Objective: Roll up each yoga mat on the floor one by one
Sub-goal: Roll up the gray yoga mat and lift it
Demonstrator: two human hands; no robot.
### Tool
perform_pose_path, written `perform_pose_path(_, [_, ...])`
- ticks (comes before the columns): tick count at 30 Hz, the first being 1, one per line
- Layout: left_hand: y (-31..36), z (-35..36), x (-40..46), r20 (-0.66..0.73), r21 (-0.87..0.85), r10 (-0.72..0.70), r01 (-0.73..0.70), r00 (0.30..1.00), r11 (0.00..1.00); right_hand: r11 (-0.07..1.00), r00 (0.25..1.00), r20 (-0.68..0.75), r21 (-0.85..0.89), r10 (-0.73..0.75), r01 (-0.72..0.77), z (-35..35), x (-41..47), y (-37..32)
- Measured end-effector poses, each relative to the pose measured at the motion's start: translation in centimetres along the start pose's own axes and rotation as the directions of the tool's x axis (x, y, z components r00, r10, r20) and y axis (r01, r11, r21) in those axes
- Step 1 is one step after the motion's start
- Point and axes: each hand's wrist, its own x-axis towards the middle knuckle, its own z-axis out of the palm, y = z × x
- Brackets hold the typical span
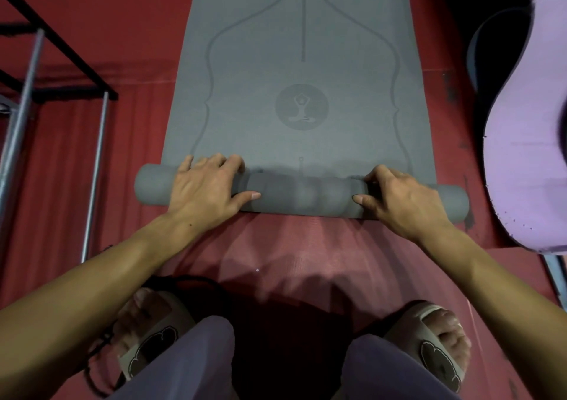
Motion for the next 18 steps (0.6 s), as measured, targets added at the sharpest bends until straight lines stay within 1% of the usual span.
perform_pose_path(4, [0.0,-0.2,0.6,-0.043,-0.011,0.005,-0.005,0.999,1.0,0.999,0.997,-0.059,-0.031,0.043,-0.045,0.1,0.4,0.1])
perform_pose_path(7, [0.1,-0.5,0.8,-0.063,0.046,0.021,-0.018,0.998,0.999,0.999,0.989,-0.15,-0.049,0.002,-0.01,0.6,0.3,0.3])
perform_pose_path(9, [0.3,-0.8,0.7,-0.073,0.061,0.031,-0.027,0.997,0.998,0.999,0.97,-0.242,-0.035,-0.02,0.012,1.1,-0.3,0.6])
perform_pose_path(11, [0.6,-1.1,0.5,-0.082,0.073,0.027,-0.021,0.996,0.997,0.998,0.954,-0.294,-0.045,-0.058,0.047,1.8,-1.1,0.9])
perform_pose_path(14, [0.9,-1.3,0.0,-0.094,0.056,0.018,-0.013,0.995,0.998,0.992,0.949,-0.289,-0.045,-0.128,0.12,3.0,-2.3,1.6])
perform_pose_path(18, [1.0,-1.5,-0.5,-0.085,0.046,0.009,-0.005,0.996,0.999,0.992,0.962,-0.244,-0.031,-0.125,0.121,3.3,-2.8,1.6])
